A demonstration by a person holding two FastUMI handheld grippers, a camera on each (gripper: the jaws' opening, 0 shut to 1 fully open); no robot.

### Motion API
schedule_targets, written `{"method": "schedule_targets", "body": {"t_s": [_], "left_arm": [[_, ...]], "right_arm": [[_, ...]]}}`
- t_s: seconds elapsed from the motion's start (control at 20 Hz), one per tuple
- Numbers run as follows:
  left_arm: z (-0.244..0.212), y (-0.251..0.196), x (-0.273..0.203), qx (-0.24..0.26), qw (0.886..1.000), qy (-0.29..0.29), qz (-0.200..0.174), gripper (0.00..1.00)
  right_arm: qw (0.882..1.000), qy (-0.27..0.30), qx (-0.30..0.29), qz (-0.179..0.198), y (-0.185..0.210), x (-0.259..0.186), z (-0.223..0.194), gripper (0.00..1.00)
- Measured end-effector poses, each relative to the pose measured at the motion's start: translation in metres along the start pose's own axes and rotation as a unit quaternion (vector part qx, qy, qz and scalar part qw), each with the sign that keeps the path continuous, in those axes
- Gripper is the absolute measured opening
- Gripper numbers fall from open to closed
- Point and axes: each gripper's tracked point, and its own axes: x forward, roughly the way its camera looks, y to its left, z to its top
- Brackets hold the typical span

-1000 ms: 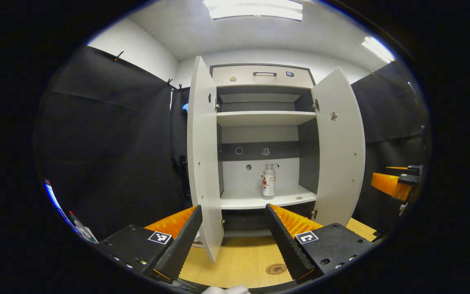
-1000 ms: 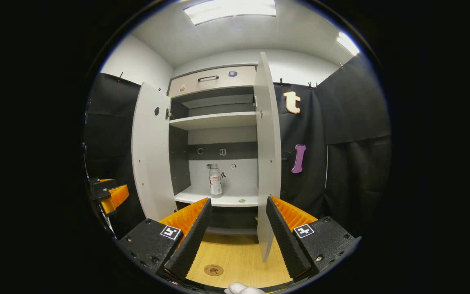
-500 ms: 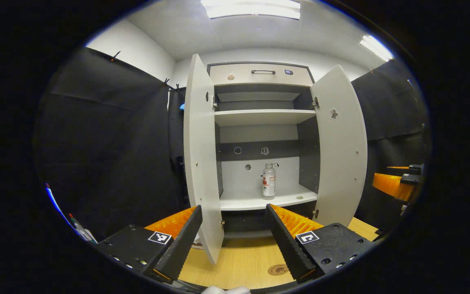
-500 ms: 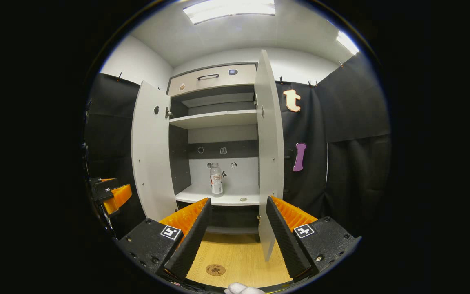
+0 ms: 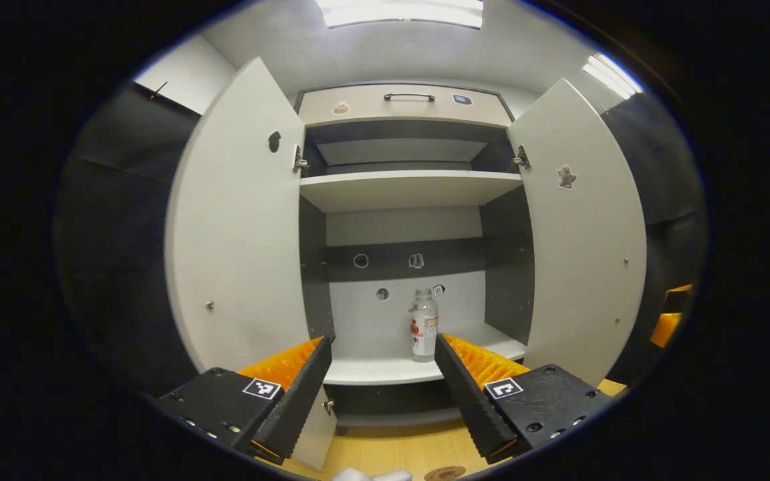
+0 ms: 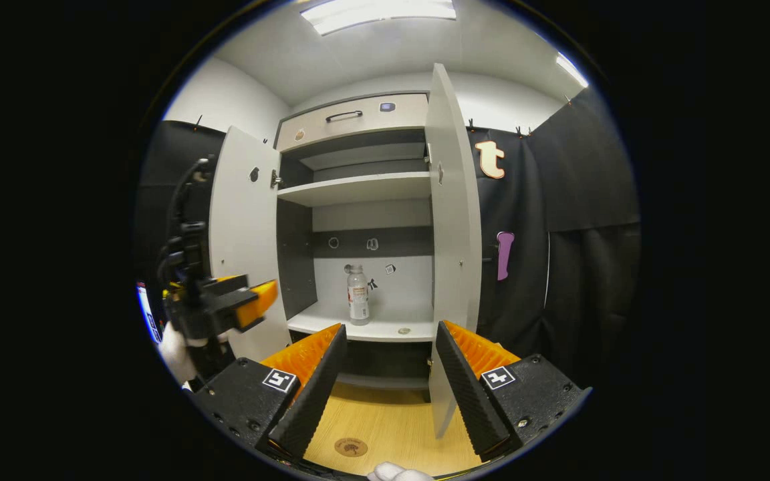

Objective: Grasp the bottle in the cabinet with the left hand and place it on the coaster, then close the right door with the right hand and the left door with the left hand.

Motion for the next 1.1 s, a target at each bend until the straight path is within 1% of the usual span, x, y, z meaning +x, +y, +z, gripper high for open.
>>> {"method": "schedule_targets", "body": {"t_s": [0.2, 0.4, 0.55, 0.7, 0.9, 1.1], "left_arm": [[0.009, -0.03, 0.091, 0.008, 1.0, -0.023, -0.011, 0.95], [-0.006, -0.052, 0.162, -0.01, 1.0, -0.008, -0.009, 0.96], [-0.018, -0.058, 0.202, -0.009, 1.0, -0.004, -0.004, 0.96], [-0.036, -0.058, 0.232, -0.025, 1.0, 0.011, 0.007, 0.96], [-0.055, -0.053, 0.255, -0.019, 0.999, 0.021, 0.027, 0.96], [-0.068, -0.057, 0.267, -0.024, 0.999, 0.03, 0.018, 0.96]], "right_arm": [[1.0, 0.001, -0.013, -0.011, -0.021, 0.02, 0.003, 0.83], [1.0, 0.006, -0.011, -0.02, -0.042, 0.033, 0.007, 0.83], [1.0, 0.001, -0.006, -0.026, -0.056, 0.036, 0.015, 0.83], [0.999, 0.001, -0.022, -0.032, -0.067, 0.037, 0.015, 0.83], [0.999, 0.005, -0.019, -0.037, -0.081, 0.039, 0.016, 0.83], [0.999, 0.001, -0.017, -0.045, -0.095, 0.037, 0.02, 0.83]]}}
